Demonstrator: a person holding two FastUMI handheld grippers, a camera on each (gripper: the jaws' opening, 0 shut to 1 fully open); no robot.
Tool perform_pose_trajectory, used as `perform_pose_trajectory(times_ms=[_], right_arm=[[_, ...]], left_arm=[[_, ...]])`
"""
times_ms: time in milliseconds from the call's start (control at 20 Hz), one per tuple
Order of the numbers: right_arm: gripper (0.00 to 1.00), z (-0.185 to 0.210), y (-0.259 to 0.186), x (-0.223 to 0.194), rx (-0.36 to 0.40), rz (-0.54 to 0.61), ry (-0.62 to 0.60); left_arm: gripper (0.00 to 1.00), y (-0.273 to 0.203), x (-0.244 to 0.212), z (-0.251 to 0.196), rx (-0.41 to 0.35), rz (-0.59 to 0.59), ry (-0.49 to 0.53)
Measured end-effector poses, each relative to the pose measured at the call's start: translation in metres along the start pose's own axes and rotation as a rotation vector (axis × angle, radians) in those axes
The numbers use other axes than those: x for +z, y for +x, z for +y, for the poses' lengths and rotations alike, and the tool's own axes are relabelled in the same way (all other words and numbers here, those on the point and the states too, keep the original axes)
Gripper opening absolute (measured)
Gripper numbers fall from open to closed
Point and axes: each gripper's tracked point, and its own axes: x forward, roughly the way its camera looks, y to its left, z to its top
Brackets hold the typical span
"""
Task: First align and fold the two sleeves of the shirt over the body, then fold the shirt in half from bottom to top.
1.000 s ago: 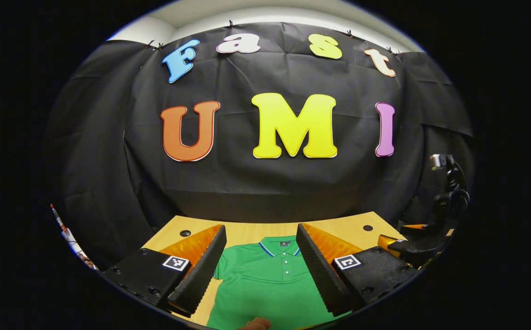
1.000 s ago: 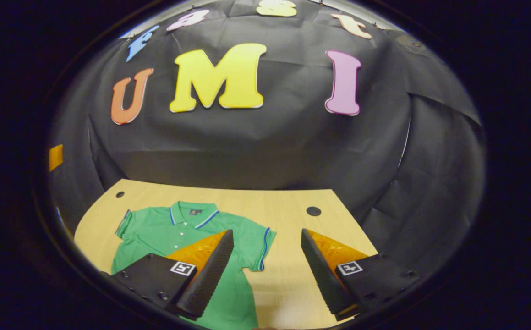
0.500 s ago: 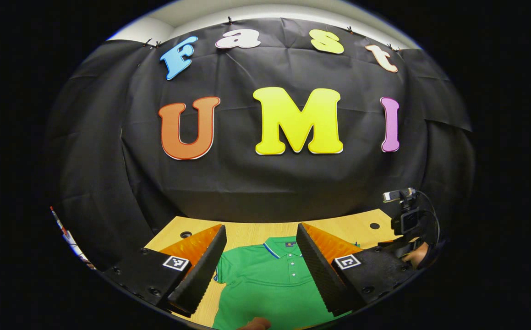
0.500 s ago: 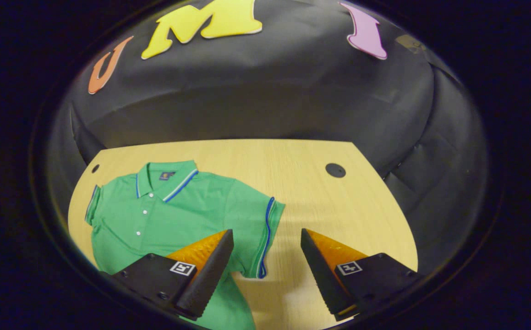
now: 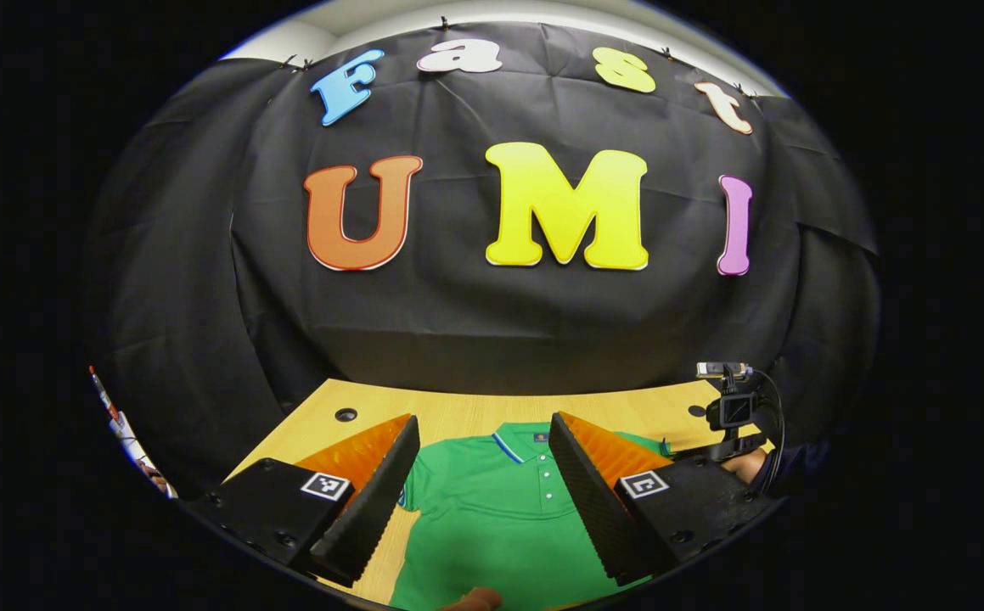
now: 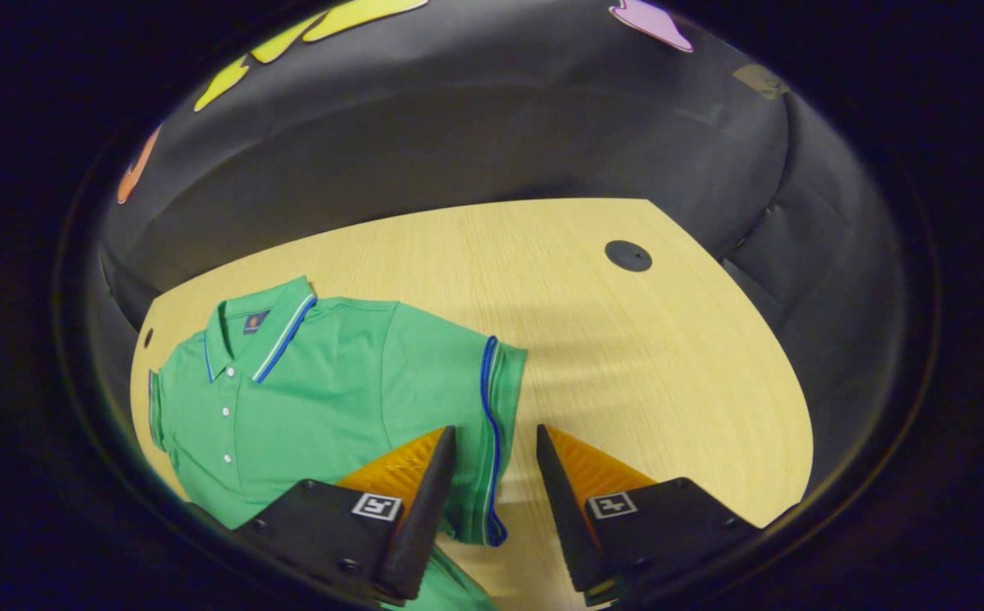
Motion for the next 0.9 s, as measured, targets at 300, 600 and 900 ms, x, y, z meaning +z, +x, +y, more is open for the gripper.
perform_pose_trajectory(times_ms=[300, 600, 900], right_arm=[[0.26, 0.001, 0.009, -0.004, -0.007, 0.025, -0.007], [0.02, 0.0, 0.007, -0.004, -0.011, 0.027, -0.02], [0.02, 0.01, -0.029, 0.025, 0.036, -0.078, -0.063]], left_arm=[[0.99, -0.003, -0.017, 0.002, 0.0, 0.043, -0.005], [0.99, -0.007, -0.022, 0.002, 0.0, 0.06, -0.012], [0.99, -0.017, -0.018, 0.01, 0.023, 0.047, 0.002]])
